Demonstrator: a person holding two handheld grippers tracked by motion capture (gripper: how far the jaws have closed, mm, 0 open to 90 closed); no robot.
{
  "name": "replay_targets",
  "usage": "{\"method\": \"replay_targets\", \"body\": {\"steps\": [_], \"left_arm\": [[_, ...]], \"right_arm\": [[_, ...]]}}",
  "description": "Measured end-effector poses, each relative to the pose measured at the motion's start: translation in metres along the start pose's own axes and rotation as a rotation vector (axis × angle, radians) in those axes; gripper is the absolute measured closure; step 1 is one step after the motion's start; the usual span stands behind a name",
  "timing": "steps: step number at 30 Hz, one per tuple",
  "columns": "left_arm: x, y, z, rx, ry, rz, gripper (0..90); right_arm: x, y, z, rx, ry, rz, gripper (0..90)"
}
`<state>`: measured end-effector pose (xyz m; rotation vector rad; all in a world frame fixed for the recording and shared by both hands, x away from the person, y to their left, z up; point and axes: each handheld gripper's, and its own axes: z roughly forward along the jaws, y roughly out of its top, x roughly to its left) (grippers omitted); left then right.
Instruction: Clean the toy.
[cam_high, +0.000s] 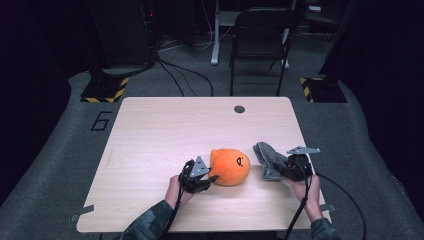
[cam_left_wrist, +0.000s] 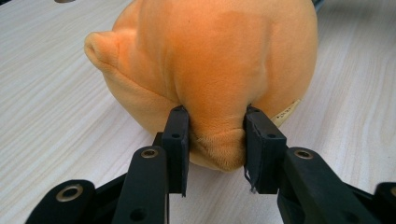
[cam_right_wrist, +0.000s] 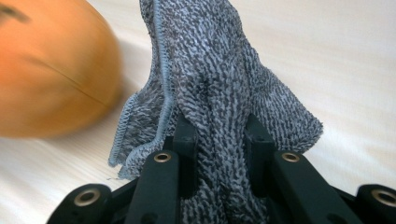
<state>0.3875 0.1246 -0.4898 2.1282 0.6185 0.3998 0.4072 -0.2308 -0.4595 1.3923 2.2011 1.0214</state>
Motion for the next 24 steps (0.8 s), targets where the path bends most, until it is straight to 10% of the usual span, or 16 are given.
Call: {"method": "replay_targets", "body": {"steps": [11, 24], "left_arm": [[-0.001, 0.002, -0.001, -0.009, 0.002, -0.023, 65.7], [-0.005, 0.007, -0.003, -0.019, 0.011, -0.026, 65.7]], "right_arm": [[0.051, 0.042, -0.027, -0.081, 0.106, -0.069, 71.6], [0.123, 0.073, 0.011, -0.019, 0.185, -0.174, 69.2]]}}
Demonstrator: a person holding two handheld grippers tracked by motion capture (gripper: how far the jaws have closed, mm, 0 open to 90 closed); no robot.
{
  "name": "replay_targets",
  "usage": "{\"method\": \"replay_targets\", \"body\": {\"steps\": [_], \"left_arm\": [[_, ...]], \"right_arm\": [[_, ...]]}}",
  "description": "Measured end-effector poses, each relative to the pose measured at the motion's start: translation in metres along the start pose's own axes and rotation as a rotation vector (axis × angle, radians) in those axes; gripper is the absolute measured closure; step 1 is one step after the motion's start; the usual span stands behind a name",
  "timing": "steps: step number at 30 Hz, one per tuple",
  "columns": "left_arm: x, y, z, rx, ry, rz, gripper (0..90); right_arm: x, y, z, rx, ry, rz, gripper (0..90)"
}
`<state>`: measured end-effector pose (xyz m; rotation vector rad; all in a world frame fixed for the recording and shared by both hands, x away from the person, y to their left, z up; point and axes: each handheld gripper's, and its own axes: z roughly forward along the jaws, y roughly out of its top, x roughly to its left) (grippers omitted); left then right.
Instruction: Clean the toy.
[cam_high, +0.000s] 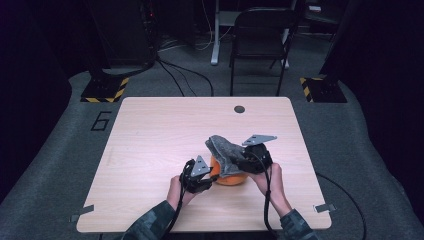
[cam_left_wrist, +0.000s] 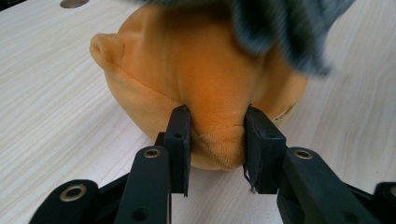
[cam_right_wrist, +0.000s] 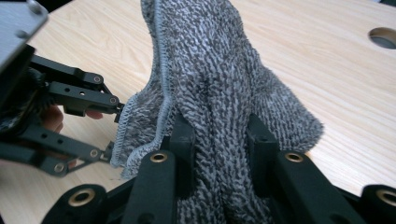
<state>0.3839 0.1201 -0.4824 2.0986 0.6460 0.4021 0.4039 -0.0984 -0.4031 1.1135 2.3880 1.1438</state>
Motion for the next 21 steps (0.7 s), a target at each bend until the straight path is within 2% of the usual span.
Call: {"method": "replay_targets", "body": {"steps": [2, 3, 5, 7, 8, 9, 11, 12, 13, 14, 15, 16, 19, 21], "left_arm": [[0.001, 0.000, -0.001, 0.000, 0.000, -0.002, 65.8], [0.001, 0.000, 0.000, 0.001, 0.000, -0.007, 65.8], [0.002, -0.001, 0.000, -0.001, -0.002, -0.004, 65.7], [0.000, 0.000, 0.000, 0.000, 0.003, 0.002, 65.5], [0.000, 0.000, 0.000, -0.004, 0.006, 0.009, 65.5], [-0.001, 0.001, 0.000, -0.003, 0.010, 0.016, 65.5], [-0.002, 0.002, -0.001, -0.002, 0.014, 0.022, 65.5], [-0.003, 0.002, 0.000, -0.004, 0.015, 0.026, 65.6], [-0.003, 0.002, 0.000, -0.004, 0.016, 0.027, 65.7], [-0.002, 0.002, -0.001, -0.008, 0.015, 0.020, 65.8], [-0.002, 0.002, -0.001, -0.008, 0.015, 0.020, 66.7], [-0.002, 0.002, -0.001, -0.009, 0.014, 0.021, 66.7], [-0.002, 0.002, -0.001, -0.014, 0.012, 0.025, 67.6], [-0.003, 0.003, -0.001, -0.018, 0.016, 0.035, 68.3]], "right_arm": [[0.004, 0.000, 0.010, 0.033, -0.014, -0.013, 67.8], [0.005, -0.001, 0.015, 0.046, -0.035, -0.041, 66.7], [0.007, -0.002, 0.020, 0.053, -0.047, -0.059, 62.5], [0.010, -0.001, 0.020, 0.050, -0.072, -0.046, 52.2], [0.012, -0.001, 0.019, 0.045, -0.088, -0.054, 40.4], [0.014, 0.000, 0.019, 0.032, -0.121, -0.063, 36.3], [0.017, 0.000, 0.018, 0.008, -0.114, -0.085, 42.0], [0.018, 0.000, 0.019, 0.003, -0.119, -0.113, 46.7], [0.021, 0.000, 0.020, 0.014, -0.118, -0.099, 50.5], [0.021, 0.000, 0.020, 0.013, -0.113, -0.113, 56.9], [0.021, 0.000, 0.020, 0.013, -0.113, -0.113, 56.9], [0.022, 0.000, 0.020, -0.008, -0.122, -0.139, 66.9], [0.026, 0.000, 0.016, -0.064, -0.090, -0.144, 71.3], [0.030, 0.001, 0.017, -0.060, -0.074, -0.151, 71.5]]}}
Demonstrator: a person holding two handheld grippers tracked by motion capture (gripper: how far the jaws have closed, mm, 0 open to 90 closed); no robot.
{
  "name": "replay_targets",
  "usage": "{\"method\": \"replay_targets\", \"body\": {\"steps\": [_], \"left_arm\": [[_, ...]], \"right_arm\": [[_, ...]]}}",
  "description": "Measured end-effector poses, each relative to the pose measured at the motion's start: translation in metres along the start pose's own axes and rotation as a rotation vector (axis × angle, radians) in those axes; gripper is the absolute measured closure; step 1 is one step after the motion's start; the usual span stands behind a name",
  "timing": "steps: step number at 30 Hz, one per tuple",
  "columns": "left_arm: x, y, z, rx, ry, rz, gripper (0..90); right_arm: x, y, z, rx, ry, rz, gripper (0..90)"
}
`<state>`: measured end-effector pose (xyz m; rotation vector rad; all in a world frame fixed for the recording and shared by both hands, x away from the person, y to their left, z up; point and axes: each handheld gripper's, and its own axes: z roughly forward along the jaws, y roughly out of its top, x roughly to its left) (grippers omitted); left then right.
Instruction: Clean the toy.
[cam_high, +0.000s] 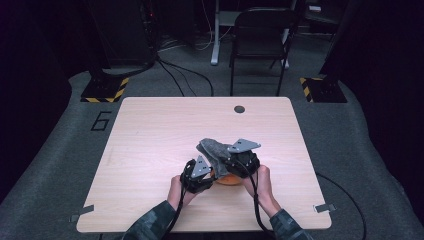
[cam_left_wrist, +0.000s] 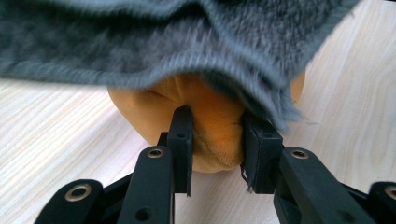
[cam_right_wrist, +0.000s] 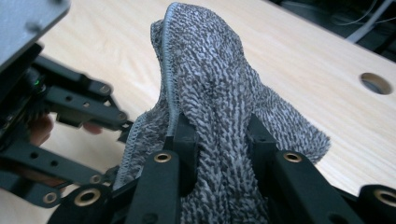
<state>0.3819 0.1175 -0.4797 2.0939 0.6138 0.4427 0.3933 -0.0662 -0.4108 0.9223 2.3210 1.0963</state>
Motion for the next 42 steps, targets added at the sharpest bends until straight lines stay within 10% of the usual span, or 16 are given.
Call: {"method": "replay_targets", "body": {"steps": [15, 42], "left_arm": [[-0.001, -0.003, 0.002, 0.013, -0.007, -0.035, 72.2], [0.002, -0.004, 0.004, 0.004, -0.032, -0.025, 71.7]], "right_arm": [[-0.008, -0.015, 0.000, 0.059, -0.057, -0.017, 72.2], [-0.075, -0.060, -0.009, 0.189, -0.125, 0.190, 71.7]]}}
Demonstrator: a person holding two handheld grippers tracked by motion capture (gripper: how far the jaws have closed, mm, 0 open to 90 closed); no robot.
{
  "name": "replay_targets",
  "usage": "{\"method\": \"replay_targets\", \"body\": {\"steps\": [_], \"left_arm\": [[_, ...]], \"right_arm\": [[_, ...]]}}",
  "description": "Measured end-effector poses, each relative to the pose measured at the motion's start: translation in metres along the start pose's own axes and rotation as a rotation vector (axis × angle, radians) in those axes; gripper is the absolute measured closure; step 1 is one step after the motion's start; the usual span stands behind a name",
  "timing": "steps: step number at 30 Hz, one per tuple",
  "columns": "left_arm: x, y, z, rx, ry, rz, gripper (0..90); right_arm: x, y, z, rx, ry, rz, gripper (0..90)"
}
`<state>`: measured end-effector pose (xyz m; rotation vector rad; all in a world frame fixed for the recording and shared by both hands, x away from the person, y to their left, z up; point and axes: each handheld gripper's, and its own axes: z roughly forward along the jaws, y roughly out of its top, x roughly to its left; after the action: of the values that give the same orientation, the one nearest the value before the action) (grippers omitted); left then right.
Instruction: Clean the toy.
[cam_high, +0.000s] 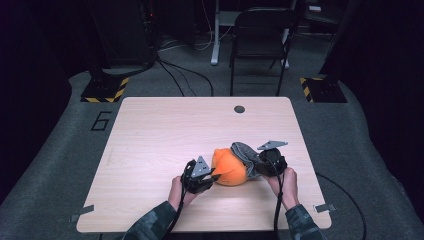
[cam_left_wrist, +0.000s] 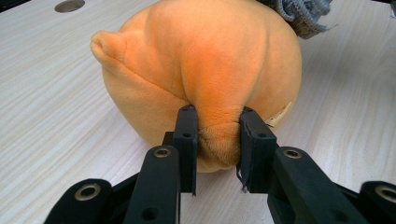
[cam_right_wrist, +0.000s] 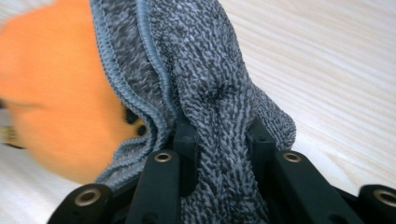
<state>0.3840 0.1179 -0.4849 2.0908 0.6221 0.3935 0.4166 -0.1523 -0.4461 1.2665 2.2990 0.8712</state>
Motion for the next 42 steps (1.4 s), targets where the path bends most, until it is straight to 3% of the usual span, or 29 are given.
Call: {"method": "replay_targets", "body": {"steps": [2, 8, 12, 15, 19, 22, 27, 32, 37, 42], "left_arm": [[0.001, 0.000, 0.000, -0.002, -0.004, -0.008, 71.7], [0.001, -0.001, 0.000, -0.006, -0.014, -0.007, 71.5], [0.003, -0.002, 0.000, -0.008, -0.014, -0.002, 71.5], [0.003, -0.002, 0.000, -0.012, -0.018, -0.011, 71.4], [0.003, -0.002, 0.000, -0.015, -0.016, -0.012, 71.4], [0.003, -0.002, 0.000, -0.016, -0.016, -0.012, 71.3], [0.004, -0.001, 0.000, -0.015, -0.015, -0.012, 71.3], [0.004, 0.000, 0.000, -0.011, -0.013, -0.005, 71.3], [0.003, 0.000, 0.000, -0.013, -0.013, -0.005, 71.3], [0.003, 0.000, 0.000, -0.018, -0.016, -0.009, 71.3]], "right_arm": [[-0.003, -0.002, 0.005, 0.026, -0.025, 0.011, 71.7], [-0.012, -0.012, 0.025, 0.086, -0.038, 0.046, 71.7], [-0.012, -0.021, 0.043, 0.165, -0.046, 0.038, 71.6], [-0.013, -0.019, 0.044, 0.179, -0.048, 0.032, 71.8], [-0.022, -0.014, 0.029, 0.152, -0.072, 0.067, 72.4], [-0.032, -0.008, 0.009, 0.064, -0.070, 0.097, 72.5], [-0.033, 0.005, -0.025, -0.057, -0.001, 0.115, 72.5], [-0.010, 0.021, -0.038, -0.117, 0.090, 0.094, 72.2], [0.031, 0.038, -0.031, -0.119, 0.159, 0.006, 71.9], [0.056, 0.046, -0.022, -0.123, 0.192, -0.027, 71.7]]}}
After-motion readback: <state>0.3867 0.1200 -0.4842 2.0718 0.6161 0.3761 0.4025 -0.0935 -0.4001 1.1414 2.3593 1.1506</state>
